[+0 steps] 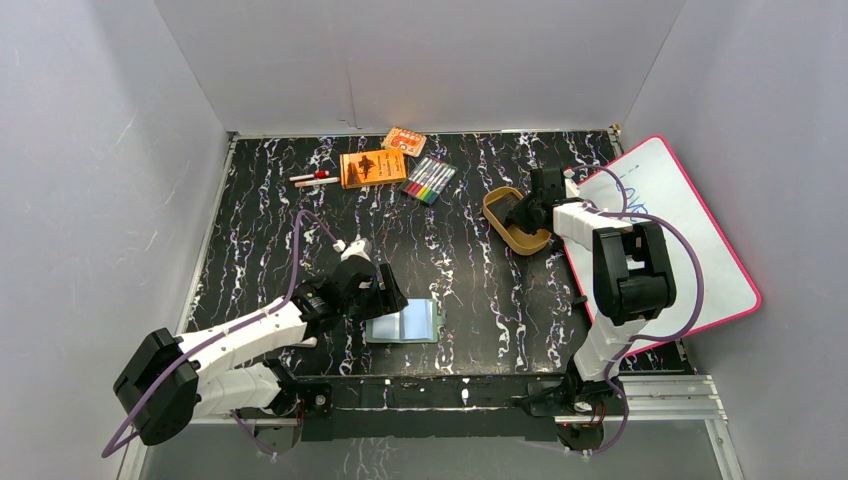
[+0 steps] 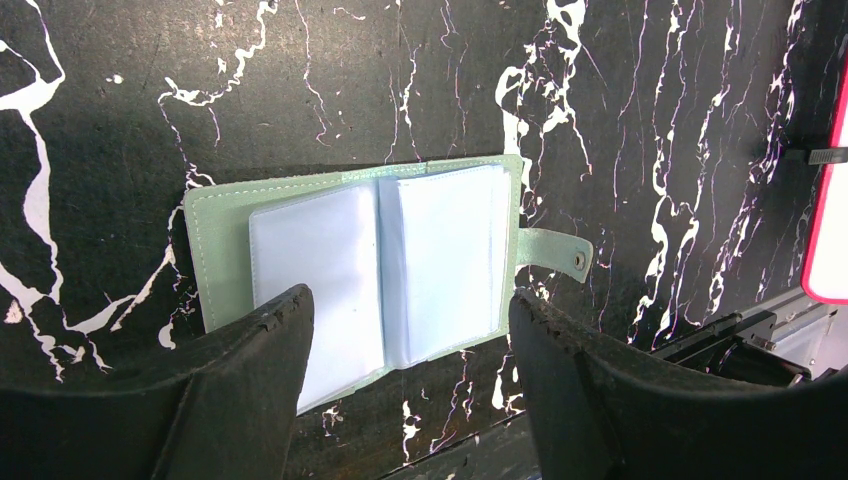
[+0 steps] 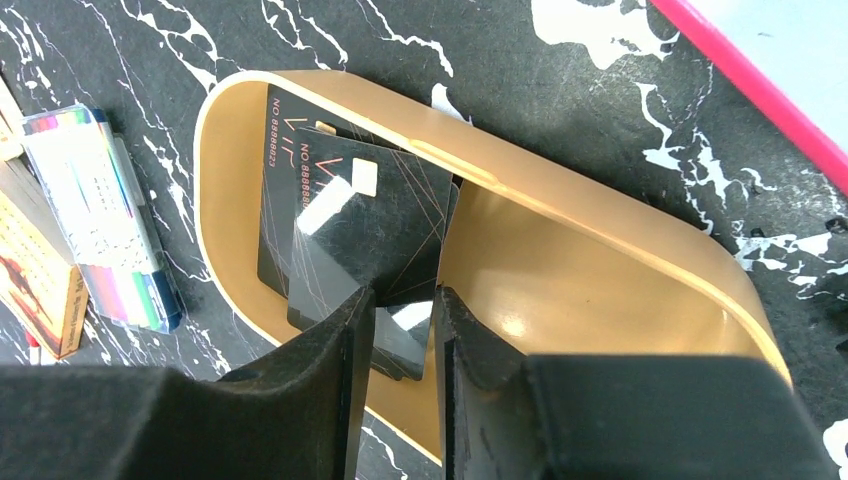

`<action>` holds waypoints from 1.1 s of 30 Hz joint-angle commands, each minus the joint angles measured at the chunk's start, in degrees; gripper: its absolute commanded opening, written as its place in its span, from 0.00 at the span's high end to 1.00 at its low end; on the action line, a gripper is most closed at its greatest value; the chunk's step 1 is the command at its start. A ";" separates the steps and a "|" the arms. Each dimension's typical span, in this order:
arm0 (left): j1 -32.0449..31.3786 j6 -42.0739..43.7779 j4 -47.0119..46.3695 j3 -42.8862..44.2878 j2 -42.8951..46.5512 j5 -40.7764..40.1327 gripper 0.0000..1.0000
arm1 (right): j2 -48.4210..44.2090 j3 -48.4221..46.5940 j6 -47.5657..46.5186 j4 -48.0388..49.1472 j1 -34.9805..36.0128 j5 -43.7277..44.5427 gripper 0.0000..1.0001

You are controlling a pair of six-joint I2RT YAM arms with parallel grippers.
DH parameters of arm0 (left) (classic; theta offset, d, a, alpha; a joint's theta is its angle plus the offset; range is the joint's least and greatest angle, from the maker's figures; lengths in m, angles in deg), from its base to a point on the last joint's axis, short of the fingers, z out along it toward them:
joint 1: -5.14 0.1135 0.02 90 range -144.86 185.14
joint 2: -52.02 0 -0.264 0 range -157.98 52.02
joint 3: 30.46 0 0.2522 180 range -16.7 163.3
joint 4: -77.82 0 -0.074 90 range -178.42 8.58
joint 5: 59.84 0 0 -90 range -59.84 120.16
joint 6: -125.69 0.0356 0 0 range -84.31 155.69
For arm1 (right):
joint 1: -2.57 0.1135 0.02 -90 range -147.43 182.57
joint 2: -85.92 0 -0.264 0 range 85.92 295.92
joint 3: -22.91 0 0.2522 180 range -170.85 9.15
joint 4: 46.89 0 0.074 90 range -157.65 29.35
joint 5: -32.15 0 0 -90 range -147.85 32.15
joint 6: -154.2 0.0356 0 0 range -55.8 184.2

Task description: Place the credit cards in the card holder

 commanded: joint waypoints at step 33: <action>-0.05 0.62 0.64 1.93 -0.11 -0.04 0.32 | -5.23 0.67 -0.24 3.14 -0.38 -0.24 1.00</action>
